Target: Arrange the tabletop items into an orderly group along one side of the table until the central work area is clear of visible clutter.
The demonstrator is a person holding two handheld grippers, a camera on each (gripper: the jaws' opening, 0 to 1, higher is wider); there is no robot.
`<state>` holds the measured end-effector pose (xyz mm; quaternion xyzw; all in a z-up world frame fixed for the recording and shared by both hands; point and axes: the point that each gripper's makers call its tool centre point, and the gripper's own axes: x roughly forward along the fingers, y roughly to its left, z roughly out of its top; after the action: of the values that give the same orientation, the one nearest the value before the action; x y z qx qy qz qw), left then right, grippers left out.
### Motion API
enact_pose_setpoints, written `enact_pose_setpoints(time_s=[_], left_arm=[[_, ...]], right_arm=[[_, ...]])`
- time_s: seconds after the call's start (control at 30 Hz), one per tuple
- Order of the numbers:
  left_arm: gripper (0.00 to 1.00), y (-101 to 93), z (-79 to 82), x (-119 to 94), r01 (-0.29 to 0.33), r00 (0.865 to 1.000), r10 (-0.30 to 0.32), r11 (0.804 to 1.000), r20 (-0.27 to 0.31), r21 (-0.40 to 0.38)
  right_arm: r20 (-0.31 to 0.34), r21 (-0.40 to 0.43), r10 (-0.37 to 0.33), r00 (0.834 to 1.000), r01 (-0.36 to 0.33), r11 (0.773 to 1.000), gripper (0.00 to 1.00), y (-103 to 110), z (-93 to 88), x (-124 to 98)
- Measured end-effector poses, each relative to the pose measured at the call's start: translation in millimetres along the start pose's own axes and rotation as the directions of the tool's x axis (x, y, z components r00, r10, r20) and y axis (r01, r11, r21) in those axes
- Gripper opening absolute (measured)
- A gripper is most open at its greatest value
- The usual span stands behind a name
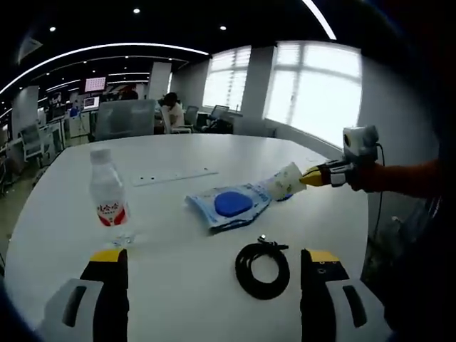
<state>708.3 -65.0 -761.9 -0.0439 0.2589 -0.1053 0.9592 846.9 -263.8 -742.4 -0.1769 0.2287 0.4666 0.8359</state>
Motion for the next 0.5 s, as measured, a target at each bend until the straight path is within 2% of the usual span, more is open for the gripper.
enact_pose_setpoints(time_s=[0.1, 0.23, 0.3, 0.33, 0.37, 0.4, 0.5], left_arm=[[1.0, -2.5, -0.9, 0.3, 0.011, 1.0, -0.011, 1.0, -0.009, 0.012], [1.0, -1.3, -4.8, 1.7, 0.008, 1.0, -0.008, 1.0, -0.021, 0.029], [1.0, -2.1, -3.9, 2.0, 0.01, 1.0, -0.01, 1.0, -0.016, 0.021], [0.99, -2.5, -3.7, 2.0, 0.01, 1.0, -0.01, 1.0, -0.016, 0.022], [0.99, -2.9, -3.6, 1.9, 0.009, 1.0, -0.008, 1.0, -0.017, 0.024], [0.99, -5.1, -3.3, 1.8, 0.005, 1.0, -0.005, 0.999, -0.016, 0.034], [0.99, -4.5, -3.0, 2.0, 0.005, 1.0, -0.004, 0.999, -0.019, 0.037]], right_arm=[[0.002, -0.08, 0.051, 0.999, -0.051, 0.996, 0.0, 7.1, 17.7, 12.6], [-0.003, -0.193, 0.104, 0.995, -0.103, 0.976, 0.0, 21.9, 41.7, 26.1], [-0.006, -0.222, 0.133, 0.991, -0.131, 0.966, 0.0, 29.0, 49.2, 32.3], [-0.008, -0.262, 0.159, 0.987, -0.156, 0.952, 0.0, 35.5, 54.9, 37.3], [-0.011, -0.275, 0.164, 0.986, -0.16, 0.948, 0.0, 37.0, 56.2, 38.5], [-0.019, -0.318, 0.183, 0.983, -0.179, 0.931, 0.0, 44.7, 63.1, 42.9], [-0.031, -0.366, 0.214, 0.976, -0.21, 0.907, 0.0, 56.6, 72.4, 54.2]])
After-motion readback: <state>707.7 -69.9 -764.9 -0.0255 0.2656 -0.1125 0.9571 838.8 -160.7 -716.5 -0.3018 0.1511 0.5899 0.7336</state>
